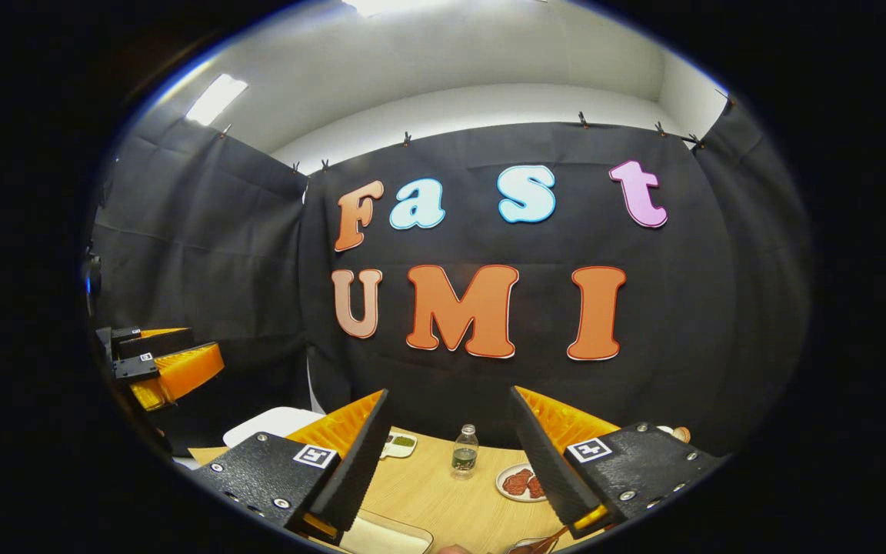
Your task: Close the left gripper, press the button to open the rice cooker; take a wooden spoon from the chopstick holder with the right hand, scoop a spoonful of rice and pour it into the rice cooker, then put the wooden spoon back into the chopstick holder.
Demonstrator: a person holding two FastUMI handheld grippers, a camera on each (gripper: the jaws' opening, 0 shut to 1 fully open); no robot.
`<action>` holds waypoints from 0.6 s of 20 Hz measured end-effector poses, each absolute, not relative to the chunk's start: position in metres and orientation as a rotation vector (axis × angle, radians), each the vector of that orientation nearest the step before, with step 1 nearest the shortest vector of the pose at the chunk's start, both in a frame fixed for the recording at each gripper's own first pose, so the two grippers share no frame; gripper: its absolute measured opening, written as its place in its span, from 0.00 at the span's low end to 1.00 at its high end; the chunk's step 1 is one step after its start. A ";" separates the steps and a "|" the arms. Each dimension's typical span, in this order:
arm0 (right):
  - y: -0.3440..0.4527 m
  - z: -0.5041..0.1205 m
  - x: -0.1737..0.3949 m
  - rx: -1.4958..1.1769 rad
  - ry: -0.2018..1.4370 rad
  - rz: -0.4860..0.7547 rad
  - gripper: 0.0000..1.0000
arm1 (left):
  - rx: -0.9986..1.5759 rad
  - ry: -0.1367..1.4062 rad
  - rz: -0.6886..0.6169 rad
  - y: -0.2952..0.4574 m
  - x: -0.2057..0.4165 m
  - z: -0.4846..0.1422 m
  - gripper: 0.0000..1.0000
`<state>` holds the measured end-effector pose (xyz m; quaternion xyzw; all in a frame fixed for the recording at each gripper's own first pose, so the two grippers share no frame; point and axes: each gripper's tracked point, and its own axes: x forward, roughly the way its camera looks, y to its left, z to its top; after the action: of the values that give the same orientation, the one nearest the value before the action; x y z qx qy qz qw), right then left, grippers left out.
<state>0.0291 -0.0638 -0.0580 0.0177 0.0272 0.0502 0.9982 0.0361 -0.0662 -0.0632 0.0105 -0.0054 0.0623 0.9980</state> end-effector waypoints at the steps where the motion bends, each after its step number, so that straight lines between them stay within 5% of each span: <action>1: -0.062 -0.058 0.029 0.037 0.053 0.100 0.93 | 0.020 -0.006 0.124 -0.066 0.035 -0.064 0.99; 12: -0.062 -0.055 0.032 0.036 0.037 0.101 0.93 | 0.004 -0.012 0.119 -0.064 0.037 -0.062 0.99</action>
<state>0.0318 -0.0623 -0.0553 0.0181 0.0183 0.0505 0.9984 0.0369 -0.0637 -0.0624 0.0021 -0.0059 0.0594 0.9982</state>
